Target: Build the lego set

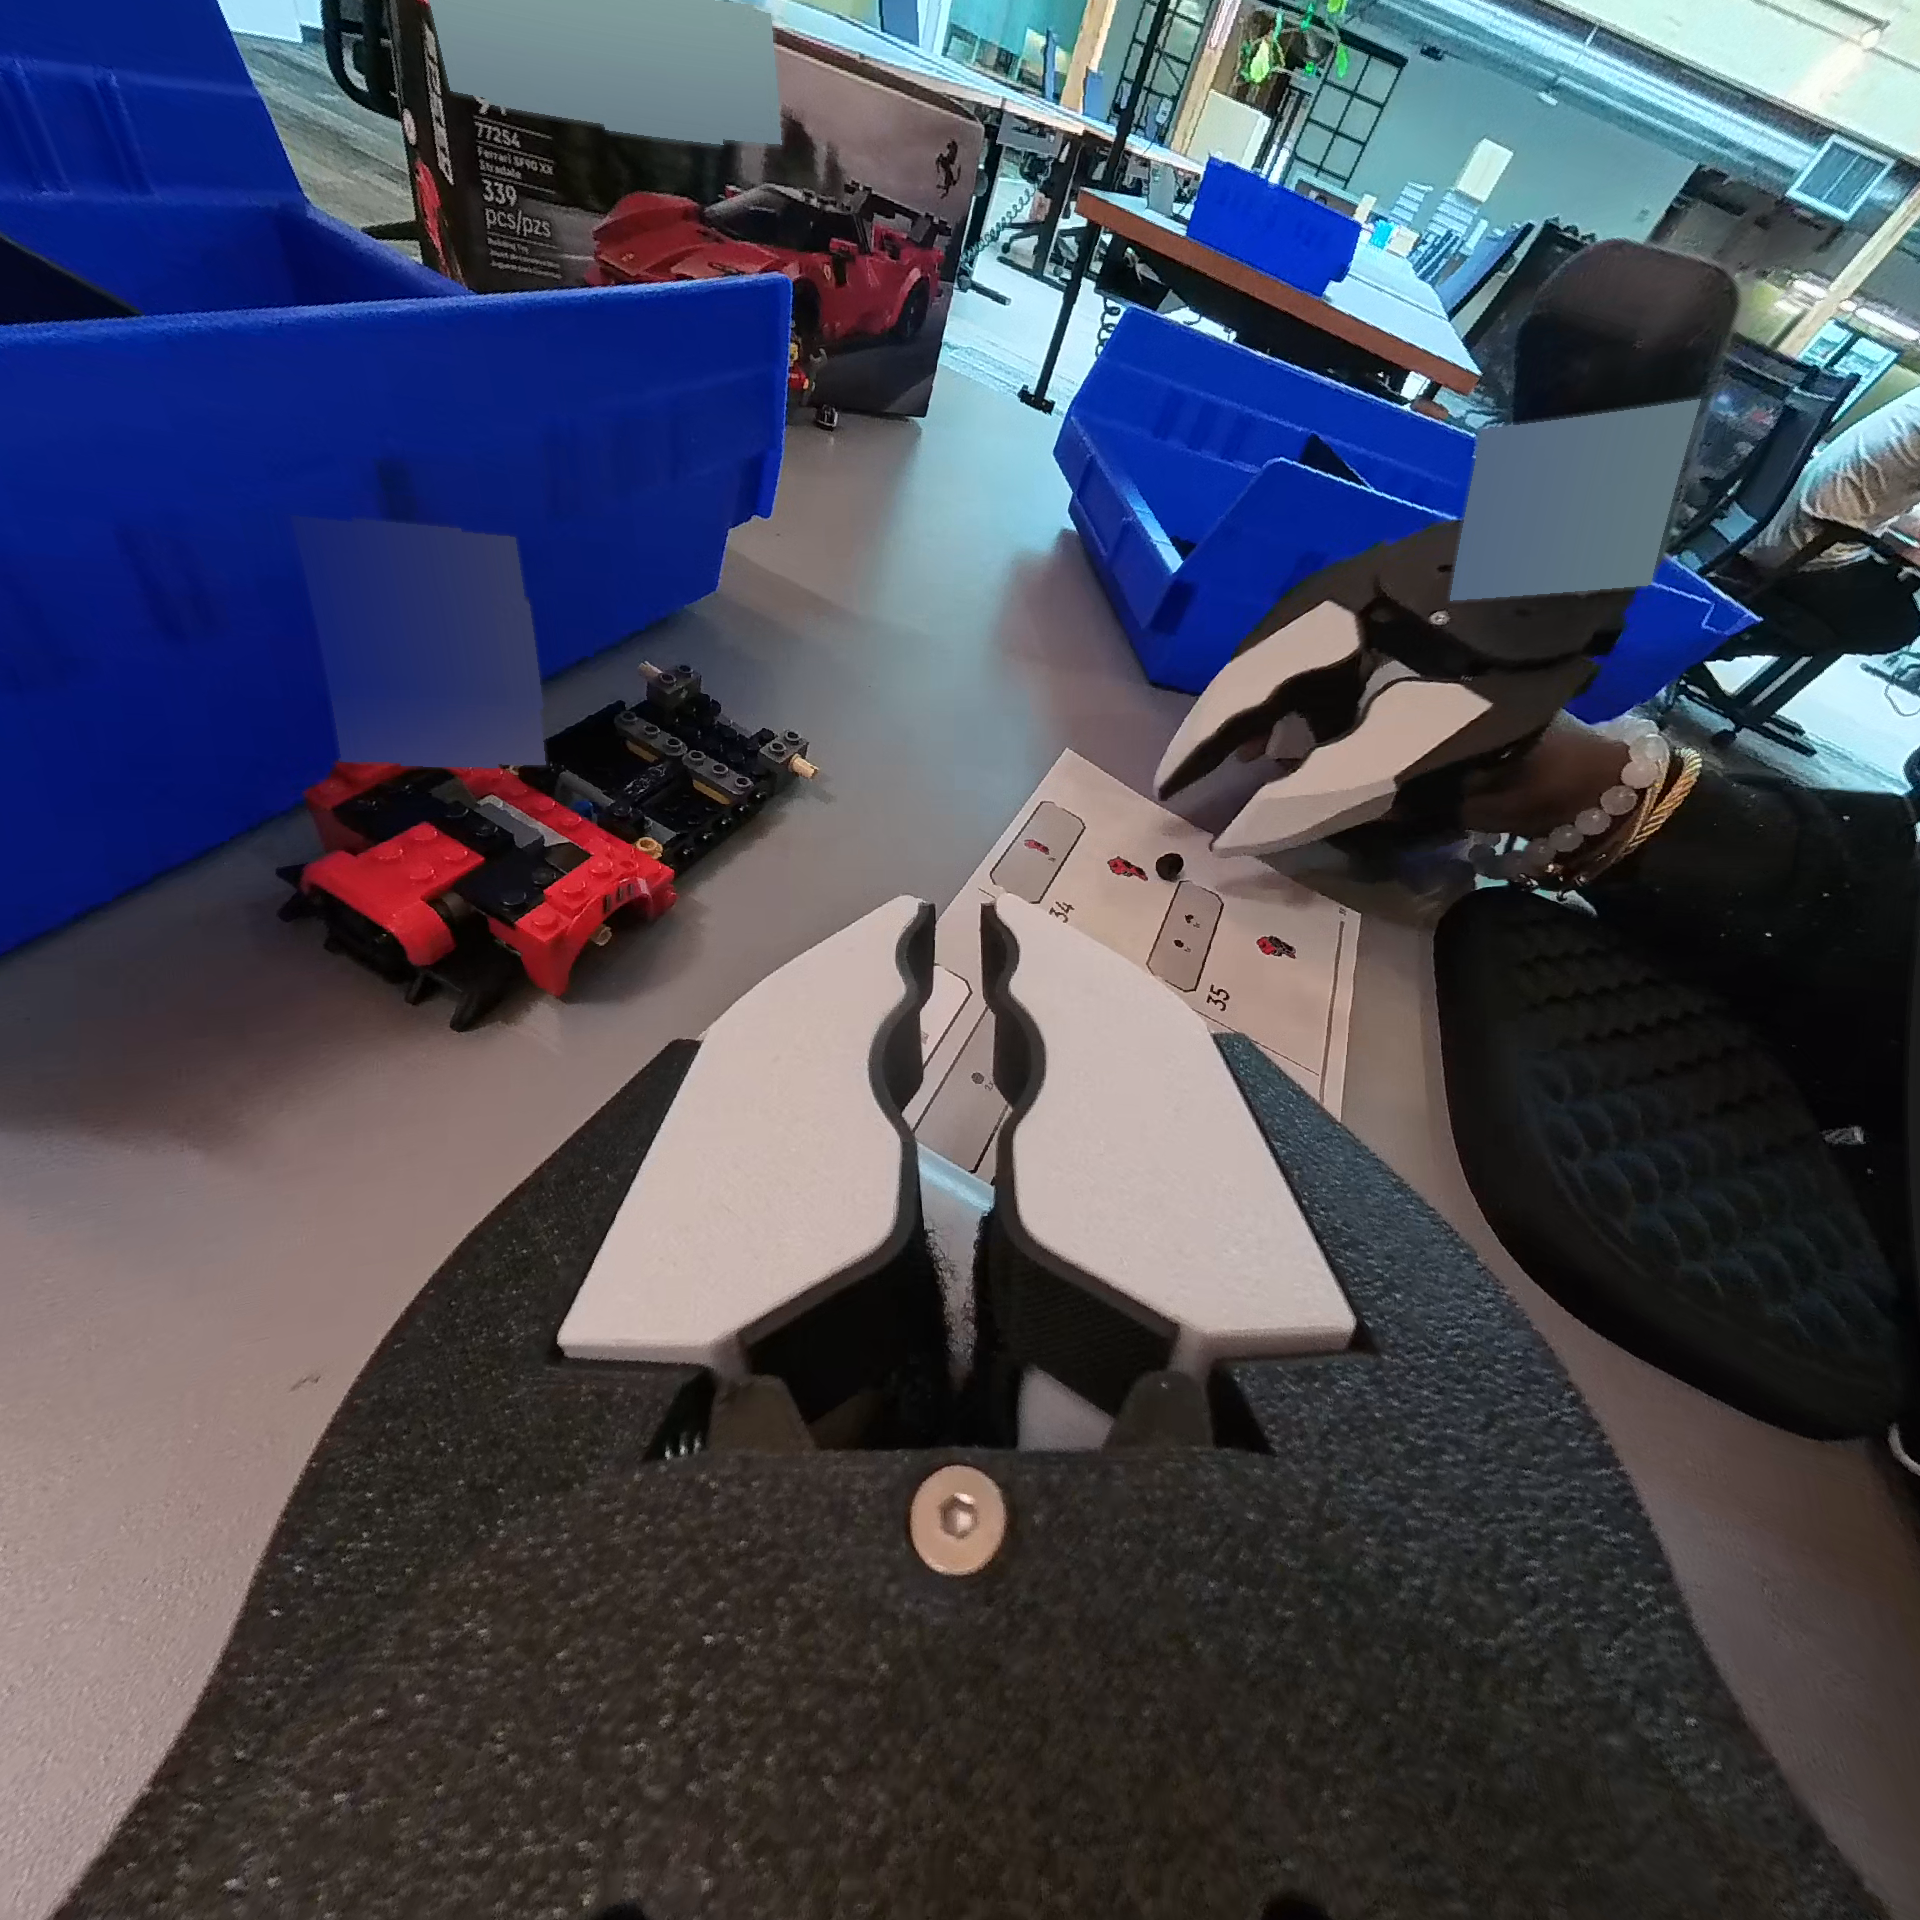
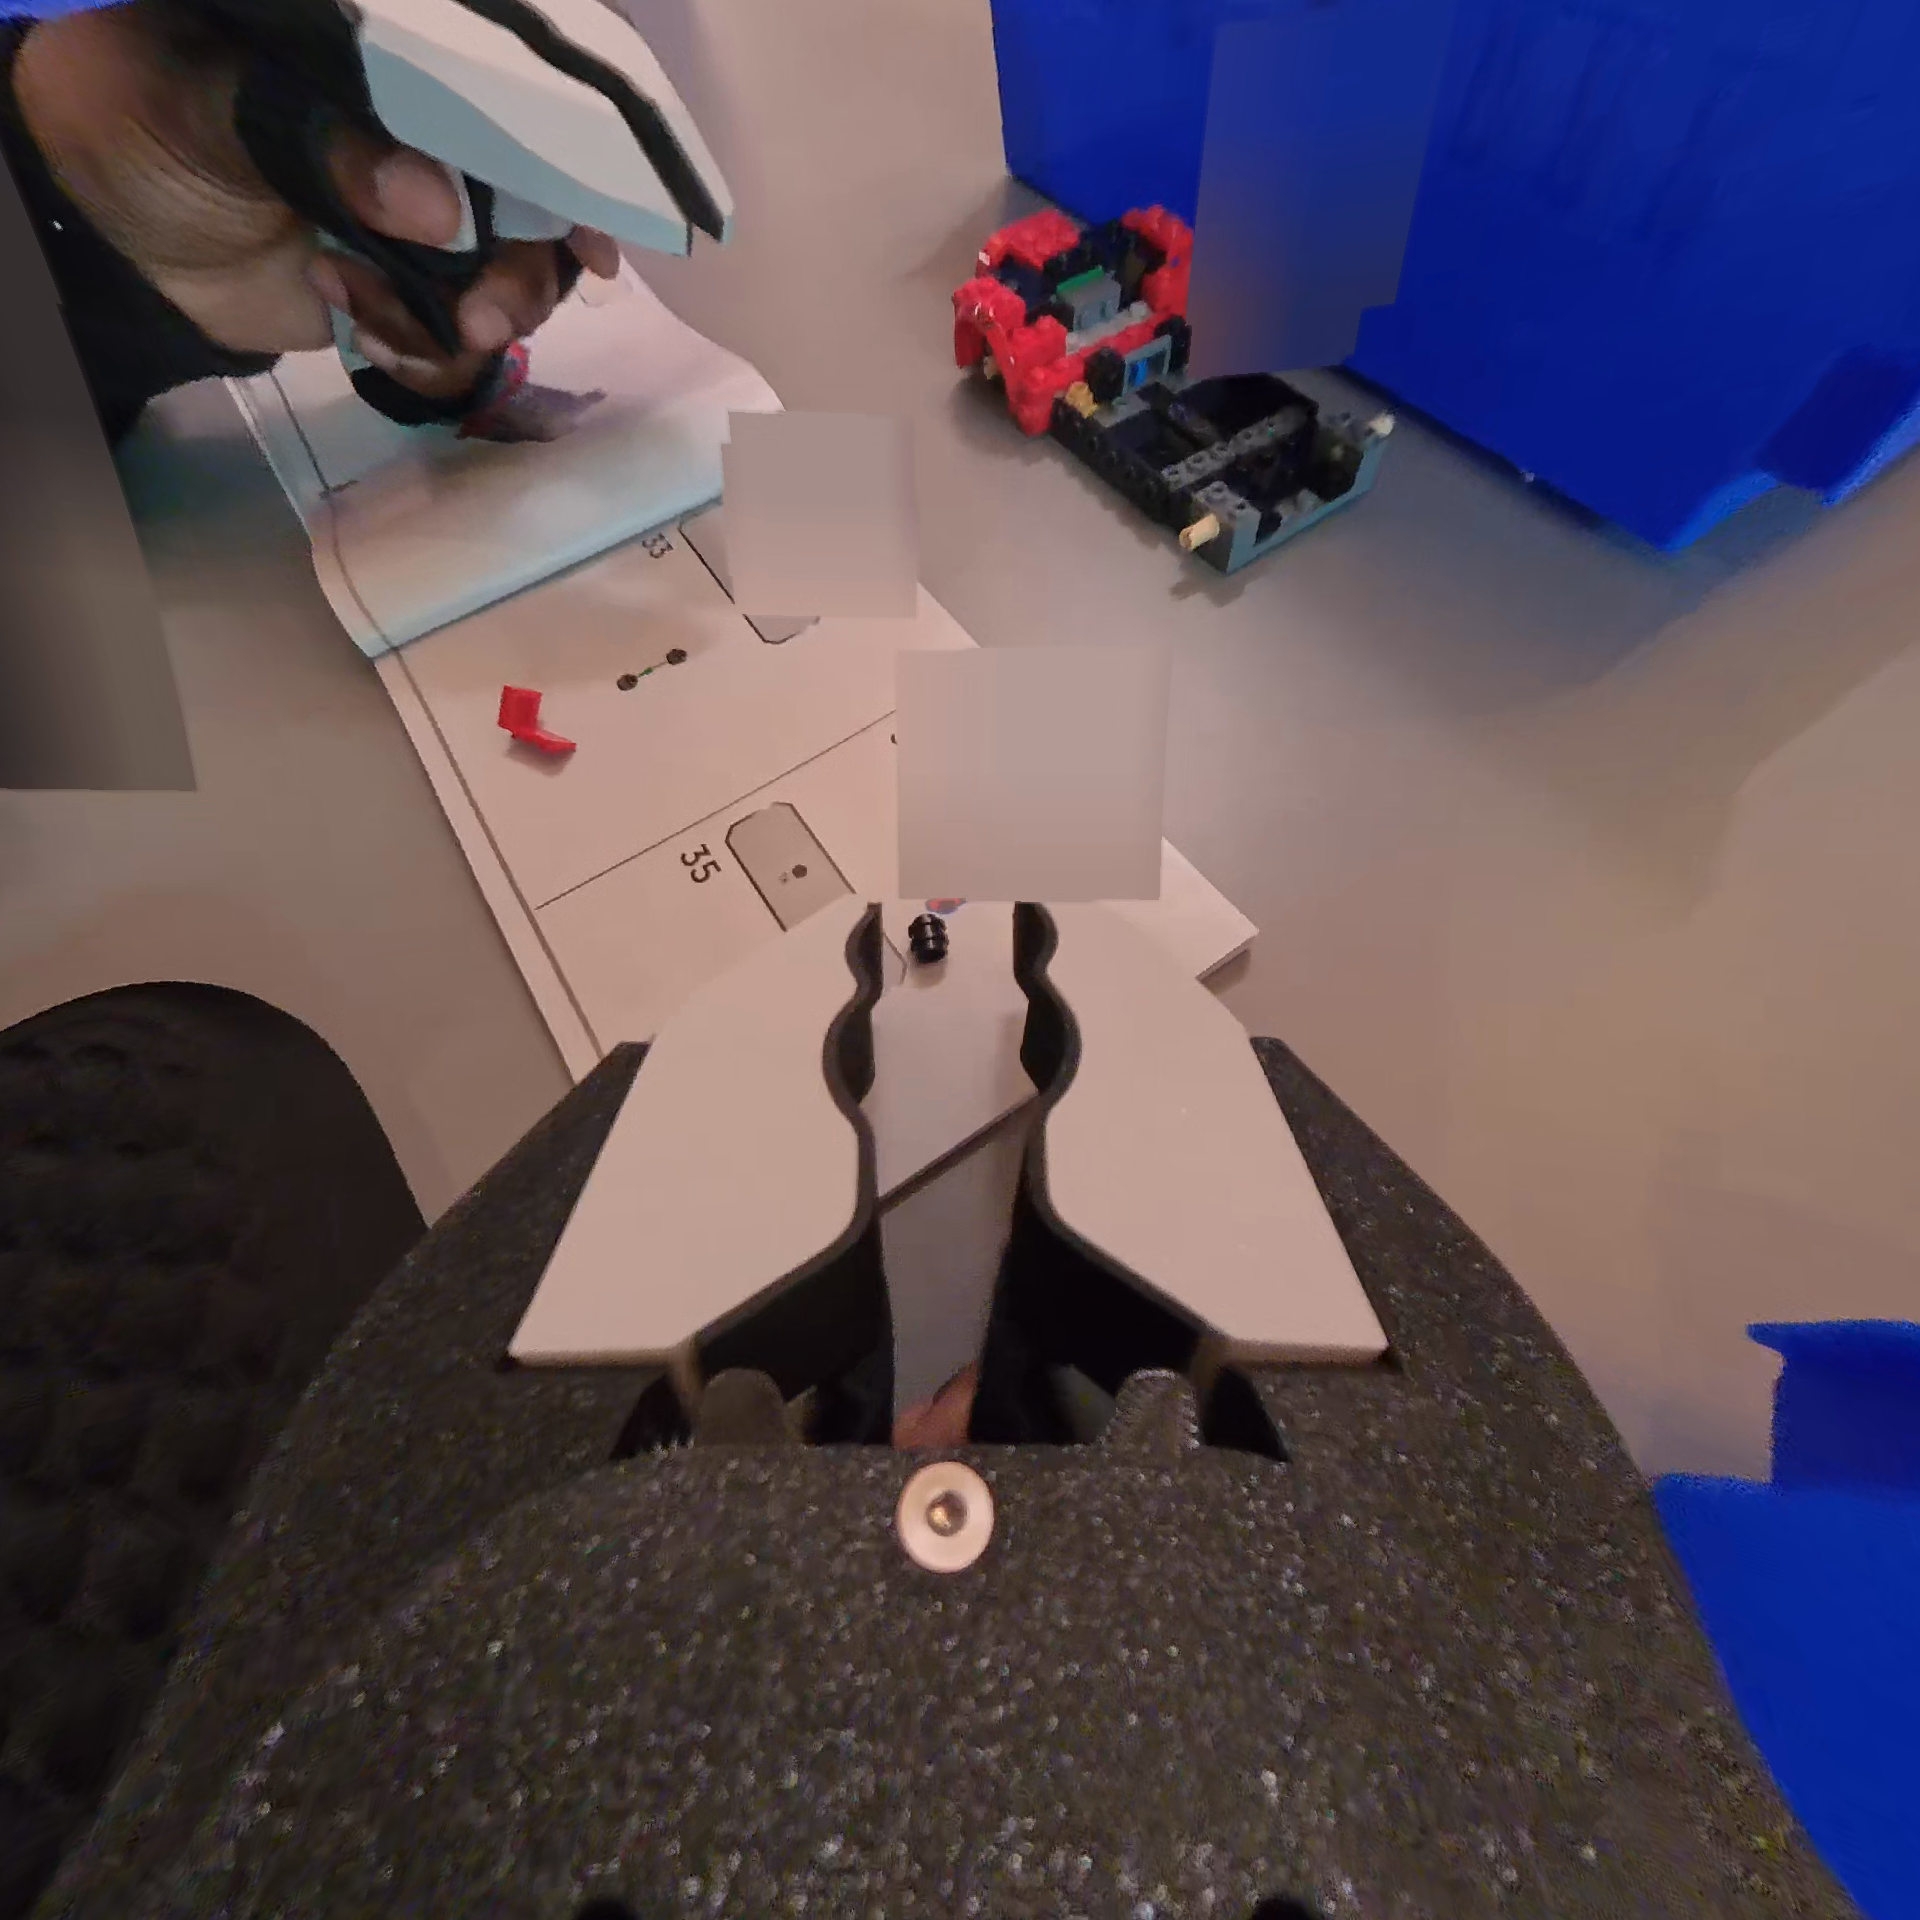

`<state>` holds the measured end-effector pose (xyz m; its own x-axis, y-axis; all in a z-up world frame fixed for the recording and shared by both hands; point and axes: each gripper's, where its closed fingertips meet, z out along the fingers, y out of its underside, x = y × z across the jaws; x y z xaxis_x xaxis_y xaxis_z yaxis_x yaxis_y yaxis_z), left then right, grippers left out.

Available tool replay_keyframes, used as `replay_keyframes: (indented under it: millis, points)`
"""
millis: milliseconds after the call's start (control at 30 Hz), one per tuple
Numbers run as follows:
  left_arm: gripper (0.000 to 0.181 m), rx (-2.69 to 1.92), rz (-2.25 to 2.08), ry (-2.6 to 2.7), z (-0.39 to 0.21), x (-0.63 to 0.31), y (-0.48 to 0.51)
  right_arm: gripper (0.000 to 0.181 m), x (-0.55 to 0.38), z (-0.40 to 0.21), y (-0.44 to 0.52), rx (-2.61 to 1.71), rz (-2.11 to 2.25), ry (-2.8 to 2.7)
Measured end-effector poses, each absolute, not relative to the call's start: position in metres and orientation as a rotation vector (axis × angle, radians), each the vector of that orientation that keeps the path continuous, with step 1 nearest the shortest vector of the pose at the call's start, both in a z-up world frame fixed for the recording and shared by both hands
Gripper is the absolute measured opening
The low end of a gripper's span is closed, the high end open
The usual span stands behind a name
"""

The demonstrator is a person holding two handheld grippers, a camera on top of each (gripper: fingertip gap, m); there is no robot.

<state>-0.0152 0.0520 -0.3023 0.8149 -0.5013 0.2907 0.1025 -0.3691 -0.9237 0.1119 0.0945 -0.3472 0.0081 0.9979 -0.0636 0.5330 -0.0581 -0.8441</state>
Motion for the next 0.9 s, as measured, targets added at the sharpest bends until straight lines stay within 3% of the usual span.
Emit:
replay_keyframes:
  millis: [100, 200, 633, 900]
  points:
    - [0.008, -1.849, -0.654, 0.306, -0.302, -0.015, 0.052, 0.023, 0.111, -0.356, 0.092, -1.695, 0.912, -1.646]
    - [0.008, -1.852, -0.654, 0.308, -0.303, -0.014, 0.052, 0.007, 0.107, -0.363, 0.089, -1.682, 0.86, -1.714]
    - [0.008, -1.833, -0.678, 0.258, -0.3, -0.02, 0.053, 0.007, 0.037, -0.361, 0.051, -1.531, 0.934, -1.959]
    - [0.008, -1.846, -0.672, 0.281, -0.302, -0.017, 0.052, 0.019, 0.037, -0.365, 0.053, -1.537, 0.926, -1.958]
